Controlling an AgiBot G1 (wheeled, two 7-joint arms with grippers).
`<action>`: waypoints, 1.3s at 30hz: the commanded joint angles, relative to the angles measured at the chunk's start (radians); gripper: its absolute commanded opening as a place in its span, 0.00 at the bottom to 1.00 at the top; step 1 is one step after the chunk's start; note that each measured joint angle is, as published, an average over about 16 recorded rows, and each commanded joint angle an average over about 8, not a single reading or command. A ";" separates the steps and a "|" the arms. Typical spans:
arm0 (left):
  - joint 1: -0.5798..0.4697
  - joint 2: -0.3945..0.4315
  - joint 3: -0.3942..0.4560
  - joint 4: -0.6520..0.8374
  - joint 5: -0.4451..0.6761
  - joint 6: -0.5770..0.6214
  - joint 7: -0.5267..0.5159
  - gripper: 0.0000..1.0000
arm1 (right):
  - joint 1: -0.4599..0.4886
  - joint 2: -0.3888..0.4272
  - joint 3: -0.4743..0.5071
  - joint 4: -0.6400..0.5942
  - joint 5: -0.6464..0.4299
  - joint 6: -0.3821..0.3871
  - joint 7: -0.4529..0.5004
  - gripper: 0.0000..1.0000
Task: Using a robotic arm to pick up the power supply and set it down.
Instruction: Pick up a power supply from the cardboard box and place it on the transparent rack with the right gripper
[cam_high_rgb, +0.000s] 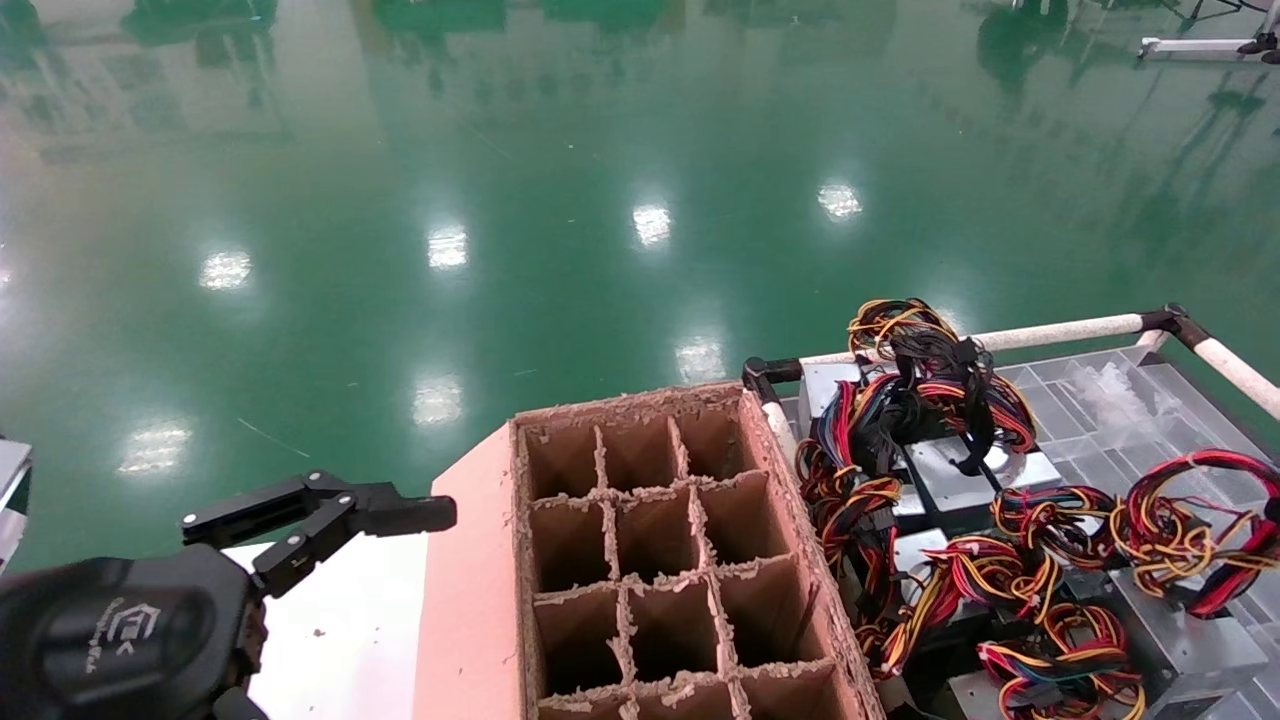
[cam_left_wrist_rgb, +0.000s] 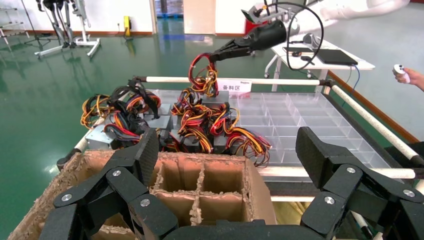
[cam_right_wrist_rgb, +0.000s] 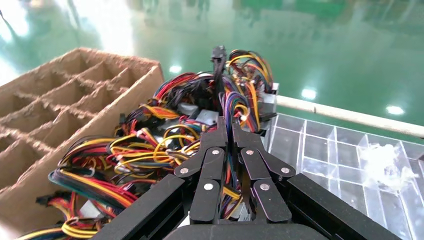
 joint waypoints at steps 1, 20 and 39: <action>0.000 0.000 0.000 0.000 0.000 0.000 0.000 1.00 | -0.061 -0.013 0.019 -0.010 0.057 0.000 -0.009 0.00; 0.000 0.000 0.000 0.000 0.000 0.000 0.000 1.00 | -0.464 -0.086 0.166 0.022 0.395 0.006 -0.062 0.00; 0.000 0.000 0.000 0.000 0.000 0.000 0.000 1.00 | -0.804 -0.013 0.237 0.090 0.571 0.003 -0.116 0.00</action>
